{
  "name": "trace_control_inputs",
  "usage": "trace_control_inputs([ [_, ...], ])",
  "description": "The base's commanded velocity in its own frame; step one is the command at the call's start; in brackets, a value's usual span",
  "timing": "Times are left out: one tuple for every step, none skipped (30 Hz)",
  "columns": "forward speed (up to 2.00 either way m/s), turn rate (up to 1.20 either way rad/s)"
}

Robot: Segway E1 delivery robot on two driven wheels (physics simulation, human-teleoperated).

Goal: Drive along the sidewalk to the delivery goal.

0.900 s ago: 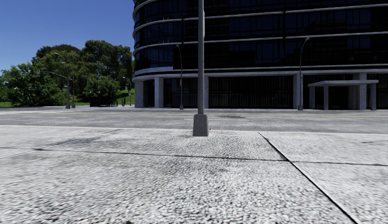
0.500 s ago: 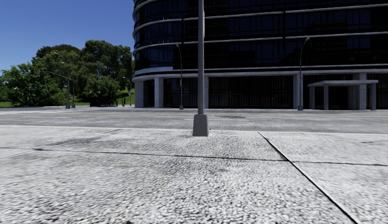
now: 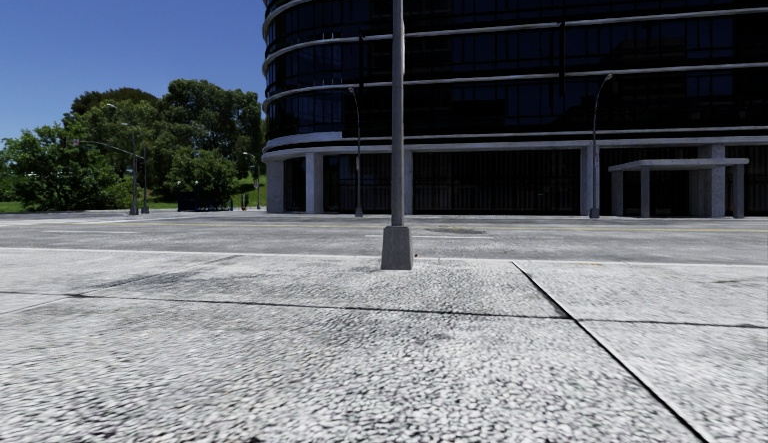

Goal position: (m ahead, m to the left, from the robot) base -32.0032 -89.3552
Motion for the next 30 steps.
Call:
trace_control_inputs([
  [0.00, 0.00],
  [0.00, 0.00],
  [0.00, 0.00],
  [0.10, 0.00],
  [0.28, 0.00],
  [0.28, 0.00],
  [0.38, -0.11],
  [0.45, -0.32],
  [0.62, -0.42],
  [0.82, -0.45],
  [0.82, -0.45],
  [0.94, -0.47],
  [0.97, -0.52],
  [0.98, -0.64],
  [0.98, -0.76],
  [0.98, -0.79],
  [0.98, -0.79],
  [1.00, -0.80],
  [1.03, -0.81],
  [1.07, -0.81],
  [1.11, -0.81],
  [1.11, -0.81],
  [1.14, -0.81],
  [1.19, -0.81],
  [1.21, -0.81],
  [1.22, -0.81],
  [1.22, -0.81],
  [1.23, -0.81],
  [1.23, -0.81],
  [1.24, -0.81],
])
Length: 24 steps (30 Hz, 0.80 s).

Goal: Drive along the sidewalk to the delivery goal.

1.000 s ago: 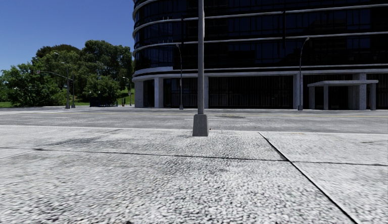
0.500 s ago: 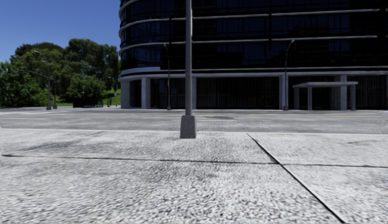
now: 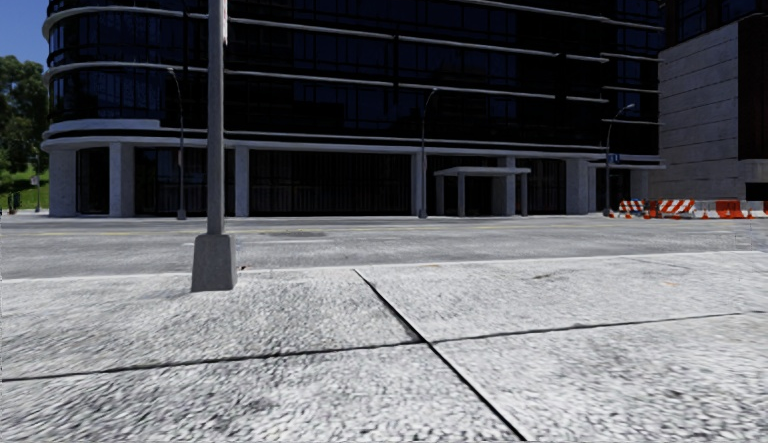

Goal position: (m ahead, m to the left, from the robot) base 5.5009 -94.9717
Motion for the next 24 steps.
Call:
trace_control_inputs([
  [1.24, -0.81],
  [1.25, -0.81],
  [1.25, -0.81],
  [1.27, -0.81],
  [1.31, -0.81],
  [1.34, -0.81],
  [1.38, -0.81],
  [1.45, -0.81],
  [1.45, -0.81],
  [1.49, -0.81],
  [1.55, -0.81],
  [1.69, -0.81],
  [2.00, -0.81],
  [2.00, -0.81],
  [2.00, -0.81],
  [2.00, -0.81],
  [2.00, -0.81],
  [2.00, -0.81],
  [2.00, -0.81],
  [2.00, -0.81],
  [2.00, -0.81],
  [2.00, -0.81],
  [2.00, -0.81],
  [2.00, -0.81],
])
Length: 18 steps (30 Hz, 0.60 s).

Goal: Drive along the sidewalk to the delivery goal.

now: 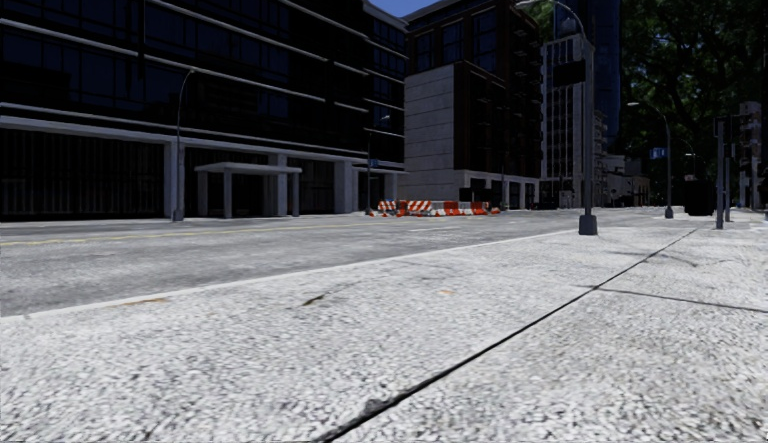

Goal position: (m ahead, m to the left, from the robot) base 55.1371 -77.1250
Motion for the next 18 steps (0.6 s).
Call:
trace_control_inputs([
  [2.00, -0.81],
  [2.00, -0.81],
  [2.00, -0.81],
  [2.00, -0.81],
  [2.00, -0.81],
  [2.00, -0.81],
  [2.00, -0.81],
  [2.00, -0.81],
  [2.00, -0.81],
  [2.00, -0.81],
  [2.00, -0.81],
  [2.00, -0.81],
  [2.00, -0.81],
  [2.00, -0.81],
  [2.00, -0.81],
  [2.00, -0.81],
  [2.00, -0.81],
  [2.00, -0.81],
])
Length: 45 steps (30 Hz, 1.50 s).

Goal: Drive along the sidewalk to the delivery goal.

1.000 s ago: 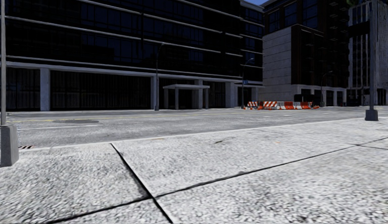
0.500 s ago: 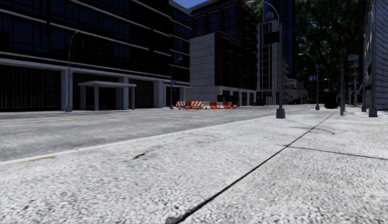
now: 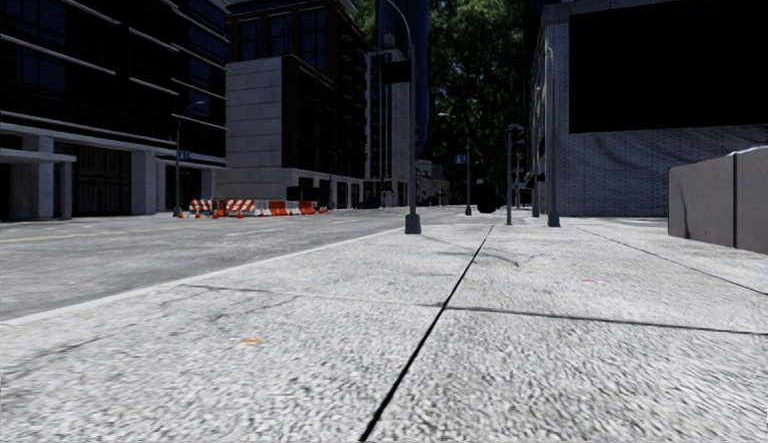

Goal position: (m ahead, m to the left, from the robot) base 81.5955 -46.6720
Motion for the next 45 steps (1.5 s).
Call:
trace_control_inputs([
  [2.00, -0.81],
  [2.00, -0.81],
  [2.00, -0.81],
  [2.00, -0.81],
  [2.00, -0.81],
  [2.00, -0.81],
  [2.00, -0.81],
  [2.00, -0.81],
  [2.00, -0.81],
  [2.00, -0.81],
  [2.00, -0.81],
  [2.00, -0.81],
  [2.00, -0.81],
  [2.00, -0.81],
  [2.00, -0.81],
  [2.00, -0.81],
  [2.00, -0.81],
  [2.00, -0.81],
  [2.00, -0.81],
  [2.00, -0.39],
  [2.00, 0.00],
  [2.00, 0.00],
  [2.00, 0.00],
  [2.00, 0.00],
  [2.00, 0.00],
  [2.00, 0.00],
  [2.00, 0.00],
  [2.00, 0.00],
  [2.00, 0.00],
  [2.00, 0.00],
  [2.00, 0.00],
  [2.00, 0.00],
  [2.00, 0.00],
  [2.00, 0.00],
  [2.00, 0.00],
  [2.00, 0.00],
  [2.00, 0.00],
  [2.00, 0.00],
  [2.00, 0.00],
  [2.00, 0.00],
  [1.99, 0.00],
  [1.99, 0.00],
  [1.97, 0.00],
  [1.97, 0.00],
  [1.97, 0.00],
])
